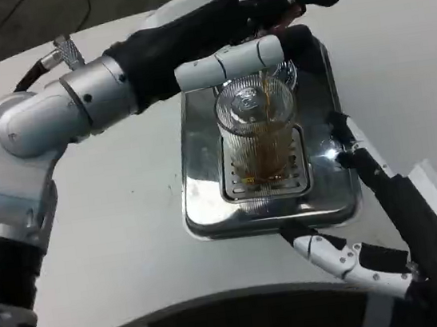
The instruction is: Grasp the cup under the faucet to collect the drink, then remove the cup.
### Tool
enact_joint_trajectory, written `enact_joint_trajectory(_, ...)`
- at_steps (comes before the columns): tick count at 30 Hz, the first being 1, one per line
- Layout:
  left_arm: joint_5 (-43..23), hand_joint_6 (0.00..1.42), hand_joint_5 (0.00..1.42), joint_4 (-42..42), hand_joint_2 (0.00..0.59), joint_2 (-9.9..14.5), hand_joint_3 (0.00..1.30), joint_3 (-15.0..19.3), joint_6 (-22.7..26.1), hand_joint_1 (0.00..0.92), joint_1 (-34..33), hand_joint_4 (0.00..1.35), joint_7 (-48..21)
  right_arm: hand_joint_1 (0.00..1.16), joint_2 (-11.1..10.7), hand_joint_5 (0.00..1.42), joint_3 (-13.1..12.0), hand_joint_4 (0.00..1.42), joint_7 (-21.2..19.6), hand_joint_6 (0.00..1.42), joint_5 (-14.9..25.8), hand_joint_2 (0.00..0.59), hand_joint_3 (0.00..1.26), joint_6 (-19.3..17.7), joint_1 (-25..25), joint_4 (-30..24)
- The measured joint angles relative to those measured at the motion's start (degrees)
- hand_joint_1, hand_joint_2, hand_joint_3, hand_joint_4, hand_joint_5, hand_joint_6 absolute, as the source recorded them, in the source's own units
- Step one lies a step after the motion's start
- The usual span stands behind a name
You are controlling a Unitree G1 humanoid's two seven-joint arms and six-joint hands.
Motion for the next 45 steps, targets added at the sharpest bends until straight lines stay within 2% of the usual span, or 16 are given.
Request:
enact_joint_trajectory(5, 0.0, 0.04, 0.05, 0.2, 0.103, 0.1, 0.15, 0.0, -0.1, 0.000, -0.1, 0.02, 0.0, 0.62, -1.0, 0.10, 0.0, 0.02, -2.9, 0.03, 0.0, 0.266, 0.00, 1.1, -4.9, 4.5)
enact_joint_trajectory(12, 0.0, 0.05, 0.05, 0.5, 0.103, 0.2, 0.15, 0.0, -0.4, 0.000, -0.2, 0.02, 0.0, 0.64, -1.7, 0.09, -0.1, 0.02, -5.2, 0.01, 0.7, 0.263, 0.00, 1.8, -9.2, 8.4)
enact_joint_trajectory(26, -0.1, 0.06, 0.06, 1.0, 0.102, 0.5, 0.15, 0.0, -1.1, 0.000, -0.4, 0.02, -0.1, 0.70, -5.7, 0.04, -0.7, 0.00, -8.8, 0.00, 7.4, 0.234, 0.00, 0.8, -19.4, 20.5)
enact_joint_trajectory(34, -0.2, 0.06, 0.06, 1.0, 0.107, 0.7, 0.15, 0.0, -1.2, 0.000, -0.4, 0.03, -0.1, 0.71, -6.4, 0.04, -0.9, 0.00, -11.7, 0.00, 11.0, 0.225, 0.00, -0.5, -22.8, 25.7)
enact_joint_trajectory(45, -0.4, 0.06, 0.06, 1.2, 0.111, 1.0, 0.15, 0.1, -1.4, 0.000, -0.6, 0.03, -0.4, 0.74, -7.5, 0.03, -0.7, 0.00, -14.6, 0.00, 13.1, 0.217, 0.00, -1.4, -27.2, 31.5)
